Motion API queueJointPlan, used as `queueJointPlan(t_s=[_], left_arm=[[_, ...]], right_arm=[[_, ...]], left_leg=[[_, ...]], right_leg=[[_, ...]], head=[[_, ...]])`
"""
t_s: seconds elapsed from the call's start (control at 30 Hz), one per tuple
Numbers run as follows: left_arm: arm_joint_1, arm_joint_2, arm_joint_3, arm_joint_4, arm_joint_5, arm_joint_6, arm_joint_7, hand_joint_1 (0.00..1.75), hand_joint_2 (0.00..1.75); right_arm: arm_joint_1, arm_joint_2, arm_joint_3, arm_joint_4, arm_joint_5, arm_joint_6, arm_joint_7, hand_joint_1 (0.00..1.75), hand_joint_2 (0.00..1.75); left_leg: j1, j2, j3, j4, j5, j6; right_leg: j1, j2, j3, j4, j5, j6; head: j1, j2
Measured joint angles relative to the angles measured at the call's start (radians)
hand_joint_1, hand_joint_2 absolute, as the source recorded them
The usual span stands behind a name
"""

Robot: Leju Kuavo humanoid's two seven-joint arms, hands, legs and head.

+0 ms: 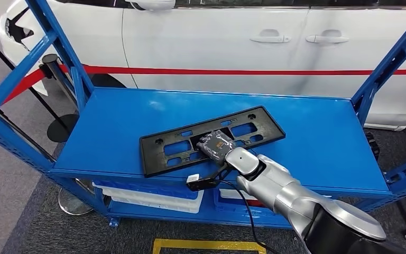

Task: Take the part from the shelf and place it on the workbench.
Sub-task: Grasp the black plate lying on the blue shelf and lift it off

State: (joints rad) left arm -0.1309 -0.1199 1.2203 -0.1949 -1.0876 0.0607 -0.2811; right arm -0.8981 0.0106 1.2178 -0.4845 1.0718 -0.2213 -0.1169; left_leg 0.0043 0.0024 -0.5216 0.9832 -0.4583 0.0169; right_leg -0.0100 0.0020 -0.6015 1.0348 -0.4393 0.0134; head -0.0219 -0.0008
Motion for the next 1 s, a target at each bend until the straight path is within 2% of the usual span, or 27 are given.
queueJointPlan(t_s=[0.03, 0.1, 0.13, 0.17, 0.2, 0.23, 0.27, 0.33, 0.37, 0.47, 0.53, 0.57, 0.63, 0.67, 0.7, 0.73, 0.8, 0.83, 0.87, 0.9, 1.0], left_arm=[[0.0, 0.0, 0.0, 0.0, 0.002, 0.0, -0.002, 0.0, 0.0], [0.001, 0.0, 0.0, 0.0, 0.007, 0.0, -0.006, 0.0, 0.0], [0.002, 0.0, 0.0, 0.0, 0.01, 0.0, -0.009, 0.0, 0.0], [0.003, 0.0, 0.0, 0.0, 0.012, -0.001, -0.011, 0.0, 0.0], [0.004, -0.001, 0.001, 0.0, 0.014, -0.001, -0.014, 0.0, 0.0], [0.005, -0.001, 0.001, 0.0, 0.015, -0.001, -0.016, 0.0, 0.0], [0.005, -0.002, 0.001, 0.0, 0.017, -0.002, -0.02, 0.0, 0.0], [0.005, -0.004, 0.001, 0.0, 0.023, -0.004, -0.027, 0.0, 0.0], [0.005, -0.005, 0.001, 0.0, 0.027, -0.005, -0.031, 0.0, 0.0], [0.007, -0.006, 0.001, 0.0, 0.033, -0.011, -0.039, 0.0, 0.0], [0.01, -0.008, 0.001, 0.0, 0.033, -0.012, -0.046, 0.0, 0.0], [0.012, -0.008, 0.001, 0.0, 0.033, -0.012, -0.049, 0.0, 0.0], [0.018, -0.01, 0.001, 0.0, 0.031, -0.012, -0.052, 0.0, 0.87], [0.022, -0.011, 0.001, 0.0, 0.03, -0.012, -0.053, 0.0, 1.31], [0.026, -0.012, 0.001, 0.0, 0.027, -0.012, -0.053, 0.0, 1.75], [0.028, -0.012, 0.001, 0.0, 0.023, -0.012, -0.054, 0.0, 1.75], [0.03, -0.013, -0.001, 0.0, 0.012, -0.012, -0.052, 0.0, 1.75], [0.029, -0.014, -0.002, 0.0, 0.006, -0.011, -0.049, 0.0, 1.75], [0.03, -0.014, -0.004, 0.0, 0.0, -0.008, -0.044, 0.0, 1.75], [0.03, -0.015, -0.006, 0.0, -0.007, -0.003, -0.035, 0.0, 1.75], [0.032, -0.019, -0.014, 0.0, -0.021, 0.019, 0.007, 0.0, 1.75]], right_arm=[[0.0, 0.0, 0.0, 0.0, 0.002, 0.0, 0.0, 1.75, 1.75], [0.001, -0.002, -0.004, 0.0, 0.01, -0.002, 0.0, 1.75, 1.75], [0.003, -0.003, -0.006, 0.0, 0.013, -0.004, -0.001, 1.75, 1.75], [0.006, -0.004, -0.008, 0.0, 0.015, -0.006, -0.002, 1.75, 1.75], [0.007, -0.005, -0.011, -0.001, 0.016, -0.008, -0.004, 1.75, 1.75], [0.009, -0.005, -0.014, -0.002, 0.016, -0.01, -0.007, 1.75, 1.75], [0.009, -0.006, -0.017, -0.004, 0.016, -0.011, -0.012, 1.75, 1.75], [0.012, -0.009, -0.024, -0.011, 0.02, -0.018, -0.018, 1.75, 1.75], [0.015, -0.01, -0.027, -0.017, 0.022, -0.023, -0.019, 1.75, 1.75], [0.032, -0.011, -0.045, -0.037, 0.026, -0.051, -0.015, 1.75, 1.75], [0.048, -0.011, -0.06, -0.048, 0.024, -0.078, -0.011, 1.75, 1.75], [0.056, -0.011, -0.068, -0.053, 0.023, -0.09, -0.01, 1.75, 1.75], [0.07, -0.013, -0.079, -0.058, 0.022, -0.104, -0.009, 1.75, 1.75], [0.076, -0.014, -0.083, -0.06, 0.022, -0.11, -0.009, 1.75, 1.75], [0.083, -0.015, -0.088, -0.061, 0.021, -0.118, -0.008, 1.75, 1.75], [0.09, -0.016, -0.094, -0.063, 0.02, -0.129, -0.007, 1.75, 1.75], [0.104, -0.017, -0.11, -0.066, 0.016, -0.15, -0.004, 1.75, 1.75], [0.111, -0.017, -0.117, -0.067, 0.015, -0.159, -0.002, 1.75, 1.75], [0.117, -0.018, -0.124, -0.068, 0.015, -0.166, -0.001, 1.75, 1.75], [0.123, -0.019, -0.13, -0.068, 0.015, -0.171, 0.0, 1.75, 1.75], [0.142, -0.02, -0.152, -0.068, 0.015, -0.187, -0.001, 1.75, 1.75]], left_leg=[[0.002, 0.002, 0.001, -0.005, 0.006, 0.006], [0.0, 0.003, -0.002, -0.007, 0.011, 0.012], [-0.001, 0.003, -0.004, -0.006, 0.011, 0.013], [-0.002, 0.004, -0.004, -0.005, 0.01, 0.014], [-0.003, 0.004, -0.003, -0.004, 0.009, 0.014], [-0.003, 0.003, -0.002, -0.002, 0.006, 0.013], [-0.003, 0.003, 0.0, 0.002, 0.002, 0.011], [-0.006, 0.001, -0.002, 0.012, -0.008, 0.002], [-0.007, 0.001, -0.004, 0.015, -0.011, -0.003], [-0.006, 0.0, -0.006, 0.019, -0.018, -0.019], [-0.003, 0.0, -0.022, 0.058, -0.047, -0.031], [0.0, 0.0, -0.046, 0.109, -0.076, -0.037], [0.005, 0.0, -0.11, 0.242, -0.134, -0.044], [0.007, 0.0, -0.134, 0.289, -0.145, -0.047], [0.009, 0.0, -0.141, 0.299, -0.135, -0.048], [0.01, 0.0, -0.13, 0.268, -0.107, -0.048], [0.012, 0.0, -0.071, 0.133, -0.035, -0.044], [0.01, 0.0, -0.044, 0.073, -0.014, -0.039], [0.008, 0.0, -0.027, 0.036, -0.005, -0.034], [0.005, 0.0, -0.022, 0.023, -0.007, -0.028], [0.005, 0.001, -0.018, 0.012, 0.001, -0.006]], right_leg=[[0.0, 0.0, -0.017, 0.037, -0.024, 0.003], [-0.001, -0.001, -0.075, 0.16, -0.09, 0.006], [-0.002, -0.001, -0.104, 0.22, -0.113, 0.008], [-0.003, -0.001, -0.122, 0.255, -0.119, 0.008], [-0.003, -0.001, -0.123, 0.254, -0.105, 0.008], [-0.003, -0.001, -0.106, 0.216, -0.075, 0.007], [-0.003, -0.001, -0.074, 0.149, -0.036, 0.005], [-0.001, -0.001, -0.019, 0.03, 0.007, -0.003], [0.001, -0.001, -0.006, 0.001, 0.012, -0.008], [0.003, -0.001, -0.005, -0.01, 0.009, -0.023], [-0.002, -0.003, -0.002, -0.016, 0.01, -0.032], [-0.003, -0.005, -0.002, -0.017, 0.011, -0.035], [-0.003, -0.007, -0.004, -0.017, 0.01, -0.037], [-0.003, -0.007, -0.004, -0.017, 0.01, -0.037], [-0.003, -0.007, -0.003, -0.017, 0.01, -0.037], [-0.004, -0.006, -0.002, -0.016, 0.009, -0.036], [-0.003, -0.005, 0.001, -0.015, 0.007, -0.032], [-0.002, -0.004, 0.002, -0.014, 0.006, -0.027], [-0.001, -0.004, 0.002, -0.014, 0.007, -0.022], [-0.001, -0.003, 0.002, -0.015, 0.008, -0.016], [-0.003, -0.002, 0.003, -0.012, 0.003, 0.002]], head=[[0.0, 0.0], [0.001, 0.0], [0.001, 0.0], [0.001, 0.0], [0.001, 0.0], [0.001, 0.0], [0.001, 0.0], [0.001, 0.0], [0.0, 0.0], [0.0, 0.0], [-0.001, 0.0], [-0.001, 0.0], [-0.002, 0.0], [-0.002, 0.0], [-0.002, 0.0], [-0.002, 0.0], [-0.002, 0.0], [-0.002, 0.0], [-0.001, 0.0], [-0.001, 0.0], [0.0, 0.0]])
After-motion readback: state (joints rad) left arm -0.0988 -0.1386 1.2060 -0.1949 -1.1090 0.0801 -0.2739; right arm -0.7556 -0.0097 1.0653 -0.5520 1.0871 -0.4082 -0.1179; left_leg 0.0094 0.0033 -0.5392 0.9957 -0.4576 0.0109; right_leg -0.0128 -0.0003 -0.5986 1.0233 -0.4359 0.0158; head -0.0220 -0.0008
